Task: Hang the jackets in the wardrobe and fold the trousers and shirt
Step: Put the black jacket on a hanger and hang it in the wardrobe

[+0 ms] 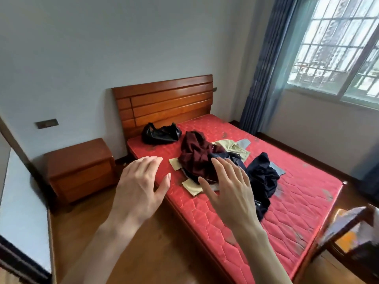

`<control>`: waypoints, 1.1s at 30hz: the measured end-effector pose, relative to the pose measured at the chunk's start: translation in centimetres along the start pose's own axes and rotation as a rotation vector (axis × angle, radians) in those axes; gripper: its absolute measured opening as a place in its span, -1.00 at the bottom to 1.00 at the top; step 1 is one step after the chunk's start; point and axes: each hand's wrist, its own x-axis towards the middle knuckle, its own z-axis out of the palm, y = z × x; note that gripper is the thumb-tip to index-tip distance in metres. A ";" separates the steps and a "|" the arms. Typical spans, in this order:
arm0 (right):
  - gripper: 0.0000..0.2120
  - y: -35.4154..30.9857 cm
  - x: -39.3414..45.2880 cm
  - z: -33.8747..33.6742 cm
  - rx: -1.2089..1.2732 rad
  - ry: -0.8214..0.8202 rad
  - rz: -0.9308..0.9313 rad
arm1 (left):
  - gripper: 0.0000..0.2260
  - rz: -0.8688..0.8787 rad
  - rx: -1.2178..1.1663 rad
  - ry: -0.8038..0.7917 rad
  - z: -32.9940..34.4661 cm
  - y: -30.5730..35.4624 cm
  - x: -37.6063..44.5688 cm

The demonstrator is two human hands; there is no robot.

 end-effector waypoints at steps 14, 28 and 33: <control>-0.34 10.0 16.1 7.6 -0.013 0.014 0.117 | -0.52 0.109 -0.076 -0.077 14.8 -0.3 17.3; -0.36 23.9 25.8 11.6 -0.071 0.046 0.325 | -0.54 0.166 -0.206 -0.184 29.0 3.7 31.0; -0.35 27.5 27.8 12.8 -0.124 0.053 0.429 | -0.54 0.221 -0.260 -0.235 34.6 4.4 35.0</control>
